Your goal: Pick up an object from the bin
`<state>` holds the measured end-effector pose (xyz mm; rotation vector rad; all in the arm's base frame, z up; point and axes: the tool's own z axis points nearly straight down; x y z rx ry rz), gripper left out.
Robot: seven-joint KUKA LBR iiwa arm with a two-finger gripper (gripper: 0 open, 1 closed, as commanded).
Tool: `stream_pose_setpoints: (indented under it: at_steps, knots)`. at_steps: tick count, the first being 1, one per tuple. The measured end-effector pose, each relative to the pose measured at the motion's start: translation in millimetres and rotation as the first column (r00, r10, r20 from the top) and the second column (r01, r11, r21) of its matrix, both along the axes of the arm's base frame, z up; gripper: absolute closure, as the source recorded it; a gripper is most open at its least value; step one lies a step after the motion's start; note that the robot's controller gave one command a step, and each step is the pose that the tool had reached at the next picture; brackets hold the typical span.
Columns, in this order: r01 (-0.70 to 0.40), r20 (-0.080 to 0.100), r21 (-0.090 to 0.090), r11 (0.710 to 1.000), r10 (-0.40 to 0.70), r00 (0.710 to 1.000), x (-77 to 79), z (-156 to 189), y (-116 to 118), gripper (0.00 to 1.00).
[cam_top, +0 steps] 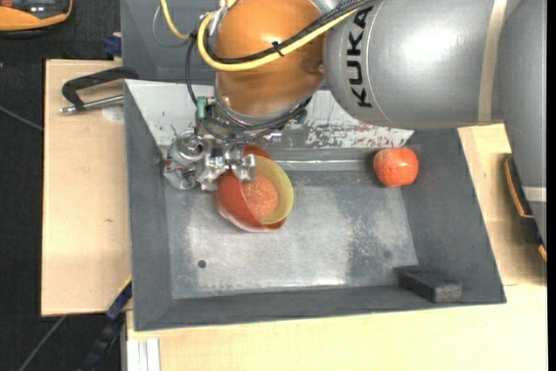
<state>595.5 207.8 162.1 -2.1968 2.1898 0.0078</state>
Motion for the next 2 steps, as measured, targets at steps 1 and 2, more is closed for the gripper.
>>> stream_pose_setpoints:
  at_steps: [1, 2]
  knots:
    - [0.006, 0.004, 0.0, 1.0, -0.006, 1.0, 1.8, 3, -3, 1.0]
    - [0.109, 0.011, 0.008, 0.994, -0.11, 0.994, -20.3, 125, -60, 1.0]
